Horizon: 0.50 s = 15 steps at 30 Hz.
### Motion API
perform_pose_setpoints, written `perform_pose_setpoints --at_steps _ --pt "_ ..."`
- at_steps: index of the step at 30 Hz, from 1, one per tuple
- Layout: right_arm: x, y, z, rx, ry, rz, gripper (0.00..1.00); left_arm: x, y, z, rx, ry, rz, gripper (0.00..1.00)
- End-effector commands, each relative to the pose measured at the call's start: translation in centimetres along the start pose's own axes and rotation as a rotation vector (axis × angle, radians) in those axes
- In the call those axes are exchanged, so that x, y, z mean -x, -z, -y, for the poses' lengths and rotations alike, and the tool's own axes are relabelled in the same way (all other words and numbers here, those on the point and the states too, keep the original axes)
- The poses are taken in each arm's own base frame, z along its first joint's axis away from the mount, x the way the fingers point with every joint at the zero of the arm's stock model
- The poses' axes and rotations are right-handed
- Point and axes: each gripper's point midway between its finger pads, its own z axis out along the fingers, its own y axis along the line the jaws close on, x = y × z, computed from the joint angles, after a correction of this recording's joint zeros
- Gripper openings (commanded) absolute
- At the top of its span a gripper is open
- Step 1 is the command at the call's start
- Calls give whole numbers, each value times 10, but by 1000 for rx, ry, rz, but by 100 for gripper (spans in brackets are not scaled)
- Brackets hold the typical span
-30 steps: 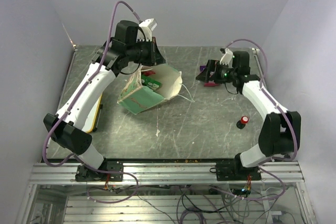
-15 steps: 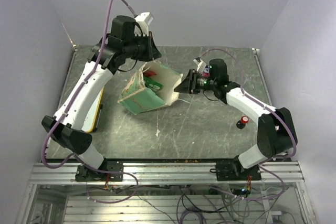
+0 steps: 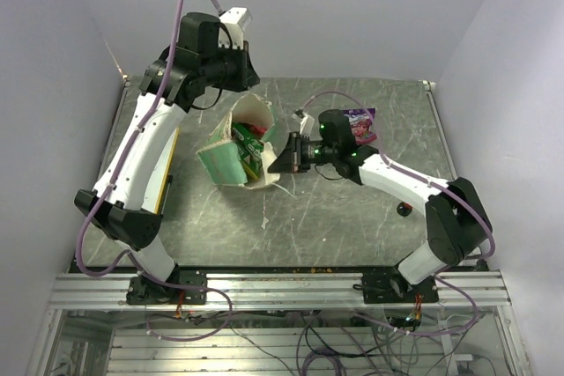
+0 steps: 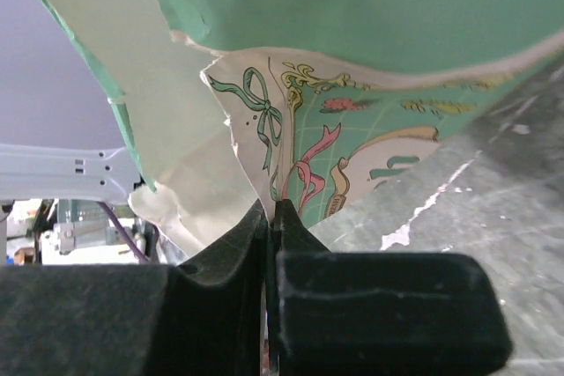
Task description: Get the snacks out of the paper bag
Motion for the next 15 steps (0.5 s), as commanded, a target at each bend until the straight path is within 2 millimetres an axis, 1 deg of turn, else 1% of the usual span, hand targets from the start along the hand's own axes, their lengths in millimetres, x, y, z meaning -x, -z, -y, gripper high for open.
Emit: perform_pose_setpoints --at_steps 1,4,6,8,10,11,13,15 --pt "0 -18 -28 69 10 15 1 42 21 54 -261 -74 166 7" --pt "-8 -29 -29 79 -10 0 2 25 17 60 -282 -52 111 7" --pt "-18 -32 -21 51 -37 -20 2 4 15 68 -317 -12 58 7" --pt "-35 -28 -7 4 -69 -53 3 -18 17 83 -361 38 15 7" --pt "-48 -16 2 -47 -78 -65 5 -46 17 94 -386 89 -33 7" --pt "-50 -7 0 -63 -58 -53 7 -53 20 99 -404 112 -40 7" --pt "-60 10 6 -122 -43 -50 12 -62 28 101 -411 138 -39 7" --pt "-69 27 15 -201 -32 -44 22 -66 34 98 -392 145 -35 7"
